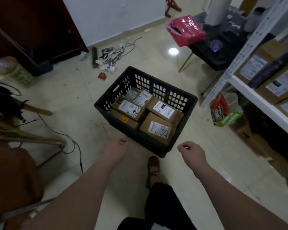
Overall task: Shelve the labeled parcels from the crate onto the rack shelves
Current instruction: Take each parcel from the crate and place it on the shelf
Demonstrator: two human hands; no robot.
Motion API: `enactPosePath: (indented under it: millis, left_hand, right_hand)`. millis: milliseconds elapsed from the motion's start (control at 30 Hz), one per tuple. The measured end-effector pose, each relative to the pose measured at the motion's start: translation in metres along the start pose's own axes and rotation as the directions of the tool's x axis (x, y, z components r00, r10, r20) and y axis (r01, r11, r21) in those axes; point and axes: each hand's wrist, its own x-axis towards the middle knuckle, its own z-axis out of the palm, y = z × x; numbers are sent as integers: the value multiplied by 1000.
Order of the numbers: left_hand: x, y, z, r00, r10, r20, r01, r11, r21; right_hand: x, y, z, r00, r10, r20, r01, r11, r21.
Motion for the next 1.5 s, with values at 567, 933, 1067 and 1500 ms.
enactPosePath:
  millis: [567, 933, 1067, 1500]
  left_hand:
    - [217, 13, -46, 995, -43, 94, 21, 974, 224]
    - [328, -22, -42, 982, -140, 125, 24, 754, 657]
    - [344, -41, -38, 984, -85, 156, -48, 716, 696]
    - [344, -45, -41, 981, -5, 194, -140, 677, 723]
  right_hand:
    - [202, -117, 109, 951, 9, 308, 131, 894, -429]
    - [279, -132, 203, 963, 4, 270, 147, 831, -537]
    - [295, -134, 244, 953, 5, 303, 194, 759, -622]
    - [309, -136, 268, 963, -49, 265, 220, 708, -670]
